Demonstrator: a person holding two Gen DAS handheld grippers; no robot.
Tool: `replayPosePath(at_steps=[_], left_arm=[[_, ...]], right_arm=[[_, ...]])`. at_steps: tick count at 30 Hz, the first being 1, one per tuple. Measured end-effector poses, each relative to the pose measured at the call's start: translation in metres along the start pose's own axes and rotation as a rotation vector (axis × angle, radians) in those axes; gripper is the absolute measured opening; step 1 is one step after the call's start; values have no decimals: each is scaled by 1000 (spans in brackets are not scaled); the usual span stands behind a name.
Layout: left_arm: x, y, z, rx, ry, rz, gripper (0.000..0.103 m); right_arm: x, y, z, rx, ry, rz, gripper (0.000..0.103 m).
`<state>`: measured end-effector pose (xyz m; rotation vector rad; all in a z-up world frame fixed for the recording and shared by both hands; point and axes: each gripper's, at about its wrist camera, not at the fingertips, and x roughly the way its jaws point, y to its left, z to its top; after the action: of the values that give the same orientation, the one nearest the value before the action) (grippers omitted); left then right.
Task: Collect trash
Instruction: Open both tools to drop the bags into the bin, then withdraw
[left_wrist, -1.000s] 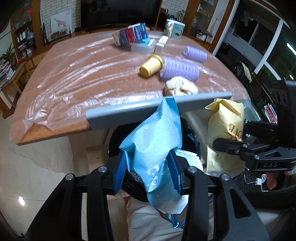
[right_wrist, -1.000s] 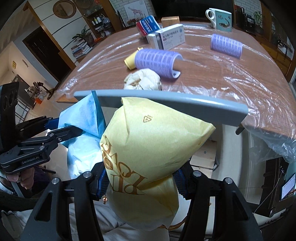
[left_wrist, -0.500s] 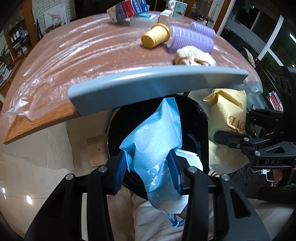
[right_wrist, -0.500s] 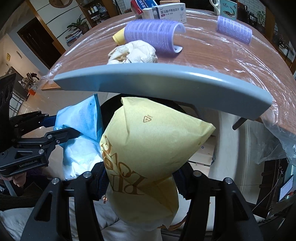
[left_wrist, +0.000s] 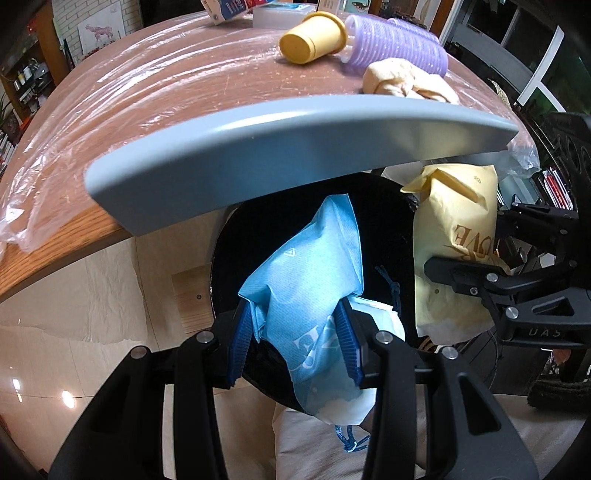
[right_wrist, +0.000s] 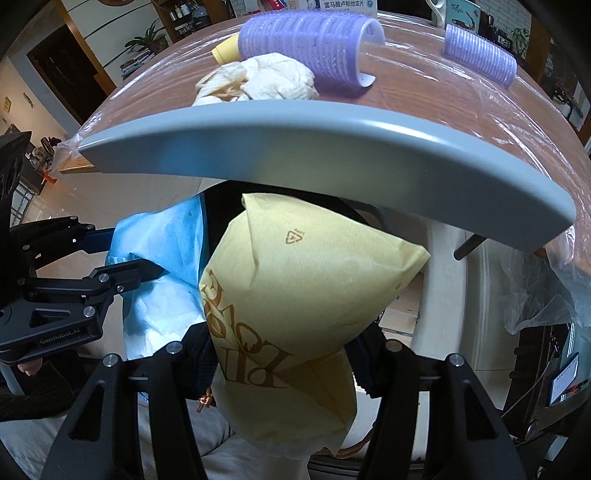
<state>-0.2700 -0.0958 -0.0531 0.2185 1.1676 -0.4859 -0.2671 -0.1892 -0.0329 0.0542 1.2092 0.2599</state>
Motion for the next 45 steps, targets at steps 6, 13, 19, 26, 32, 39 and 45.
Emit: replayPosePath(at_steps=[6, 13, 19, 26, 32, 39, 45], left_arm=[[7, -3, 3, 23, 8, 11, 44], [17, -14, 9, 33, 10, 18, 44], [19, -17, 4, 32, 15, 21, 44], [27, -15, 6, 36, 28, 25, 44], [33, -21, 12, 47, 39, 15, 48], [26, -18, 15, 22, 3, -4, 70], [-8, -14, 12, 7, -56, -26, 71]], right_arm=[[3, 4, 1, -3, -3, -19, 57], [6, 8, 1, -4, -5, -29, 57], [6, 10, 0, 7, -5, -37, 57], [9, 13, 1, 7, 7, -40, 57], [10, 13, 6, 10, 8, -46, 60], [-1, 17, 6, -12, -14, -59, 78], [-41, 10, -1, 15, -61, -41, 78]])
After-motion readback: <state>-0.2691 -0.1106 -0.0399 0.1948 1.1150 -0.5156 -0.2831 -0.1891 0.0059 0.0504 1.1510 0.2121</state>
